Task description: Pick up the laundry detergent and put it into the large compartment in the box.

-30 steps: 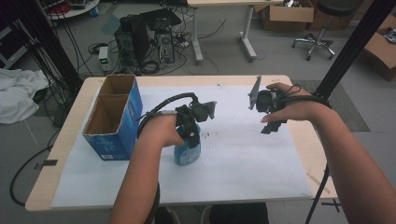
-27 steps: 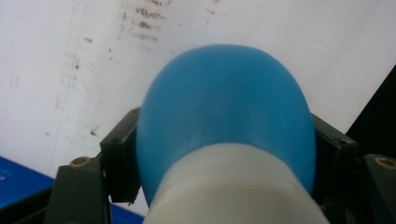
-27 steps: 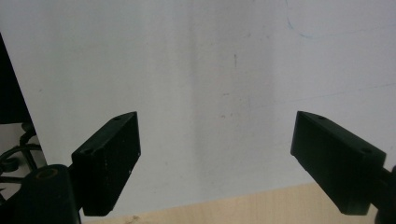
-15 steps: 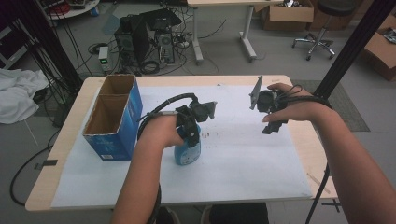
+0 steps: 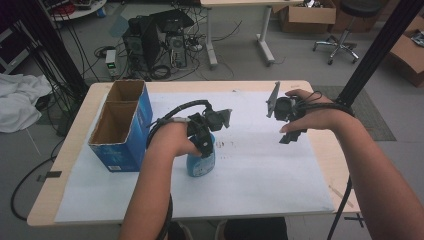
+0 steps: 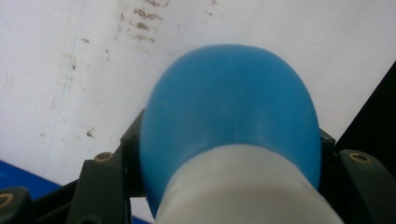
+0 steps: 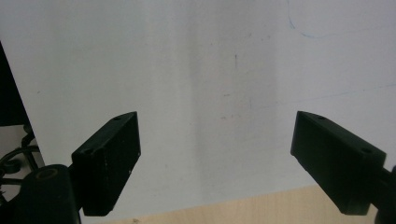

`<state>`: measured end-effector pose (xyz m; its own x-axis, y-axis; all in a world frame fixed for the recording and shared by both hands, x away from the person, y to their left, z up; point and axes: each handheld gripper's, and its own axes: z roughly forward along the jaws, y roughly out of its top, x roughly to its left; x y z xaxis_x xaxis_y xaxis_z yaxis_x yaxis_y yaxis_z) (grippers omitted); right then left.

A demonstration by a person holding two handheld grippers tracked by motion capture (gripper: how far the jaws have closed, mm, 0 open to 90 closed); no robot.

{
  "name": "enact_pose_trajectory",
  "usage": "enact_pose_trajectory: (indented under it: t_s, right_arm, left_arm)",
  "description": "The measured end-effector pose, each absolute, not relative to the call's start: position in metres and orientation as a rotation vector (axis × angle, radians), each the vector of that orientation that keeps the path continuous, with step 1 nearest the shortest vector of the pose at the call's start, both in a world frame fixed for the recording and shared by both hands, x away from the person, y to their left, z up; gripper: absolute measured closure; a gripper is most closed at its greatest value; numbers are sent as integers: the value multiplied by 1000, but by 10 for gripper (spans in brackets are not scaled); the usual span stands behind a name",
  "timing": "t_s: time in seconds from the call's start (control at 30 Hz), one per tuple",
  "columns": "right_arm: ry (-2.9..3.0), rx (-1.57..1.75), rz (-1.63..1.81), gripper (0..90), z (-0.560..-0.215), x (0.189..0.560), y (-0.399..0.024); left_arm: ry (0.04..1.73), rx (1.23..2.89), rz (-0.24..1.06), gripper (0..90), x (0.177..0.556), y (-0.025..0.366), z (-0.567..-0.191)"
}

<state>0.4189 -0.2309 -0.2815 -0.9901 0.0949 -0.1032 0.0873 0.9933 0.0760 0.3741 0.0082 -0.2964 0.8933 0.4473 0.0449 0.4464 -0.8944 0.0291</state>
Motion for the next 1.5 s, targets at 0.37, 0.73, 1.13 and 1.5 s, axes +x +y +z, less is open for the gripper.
enact_pose_trajectory:
  t_s: [0.37, 0.73, 1.13, 1.5]
  right_arm:
    - [3033, 123, 89, 159, -281, 417, -227]
    - [3030, 126, 89, 159, -278, 414, -227]
    - [3029, 123, 80, 159, -275, 412, -230]
    - [3032, 120, 87, 159, -275, 413, -228]
  left_arm:
    - [777, 2984, 89, 394, 376, 16, -284]
    - [885, 2993, 127, 393, 372, 15, -241]
    - [1049, 2958, 101, 391, 379, 29, -206]
    - [1216, 2871, 51, 392, 390, 51, -182]
